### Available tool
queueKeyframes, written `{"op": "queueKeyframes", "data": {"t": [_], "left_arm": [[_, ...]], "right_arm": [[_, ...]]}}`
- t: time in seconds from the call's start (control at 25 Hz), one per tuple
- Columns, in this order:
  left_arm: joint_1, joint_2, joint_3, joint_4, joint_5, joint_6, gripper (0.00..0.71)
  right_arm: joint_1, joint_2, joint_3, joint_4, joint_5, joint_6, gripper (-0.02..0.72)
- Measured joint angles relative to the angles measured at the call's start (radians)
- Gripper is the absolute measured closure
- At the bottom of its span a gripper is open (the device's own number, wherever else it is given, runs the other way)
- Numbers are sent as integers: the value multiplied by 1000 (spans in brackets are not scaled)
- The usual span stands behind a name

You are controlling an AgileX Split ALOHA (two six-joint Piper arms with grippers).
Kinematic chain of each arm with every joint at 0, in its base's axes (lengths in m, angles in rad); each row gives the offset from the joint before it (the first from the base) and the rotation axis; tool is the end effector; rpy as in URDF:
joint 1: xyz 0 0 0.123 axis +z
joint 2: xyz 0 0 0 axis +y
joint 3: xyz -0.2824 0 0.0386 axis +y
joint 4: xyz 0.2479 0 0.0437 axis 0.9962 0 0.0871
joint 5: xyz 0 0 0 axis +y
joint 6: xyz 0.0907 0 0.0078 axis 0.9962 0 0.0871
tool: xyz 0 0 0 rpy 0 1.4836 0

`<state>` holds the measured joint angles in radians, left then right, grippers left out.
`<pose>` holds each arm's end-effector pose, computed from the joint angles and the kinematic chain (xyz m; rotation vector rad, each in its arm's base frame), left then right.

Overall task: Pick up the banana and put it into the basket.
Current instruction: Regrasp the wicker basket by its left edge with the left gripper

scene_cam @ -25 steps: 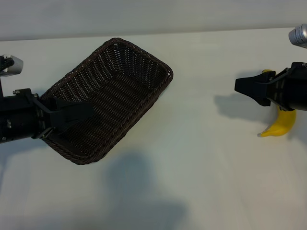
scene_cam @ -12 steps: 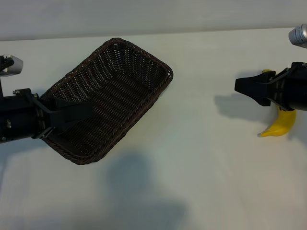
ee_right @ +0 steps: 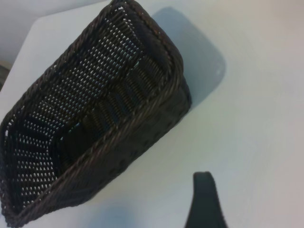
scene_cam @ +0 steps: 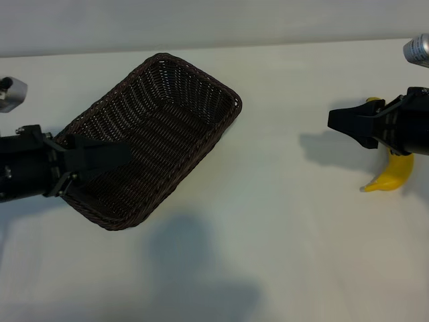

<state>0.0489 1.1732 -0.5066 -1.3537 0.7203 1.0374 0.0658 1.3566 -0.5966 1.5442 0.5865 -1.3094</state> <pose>0.2008 -0.0490 0.2311 0.0129 2.2828 -0.9146 0.2420 0.0665 0.2198 -0.1335 2.2458 0.8193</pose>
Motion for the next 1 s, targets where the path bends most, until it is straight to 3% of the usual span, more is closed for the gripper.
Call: {"op": "queueKeyframes", "data": {"t": [0.44,0.72,1.0], "left_arm": [[0,-185,0,502,-86,-642,152],[0,-202,0,823,-100,-992,152],[0,-202,0,894,-157,-1100,152]], "right_arm": [[0,0,0,0,0,0,191],[0,0,0,0,0,-2,191],[0,0,0,0,0,-6,191]]}}
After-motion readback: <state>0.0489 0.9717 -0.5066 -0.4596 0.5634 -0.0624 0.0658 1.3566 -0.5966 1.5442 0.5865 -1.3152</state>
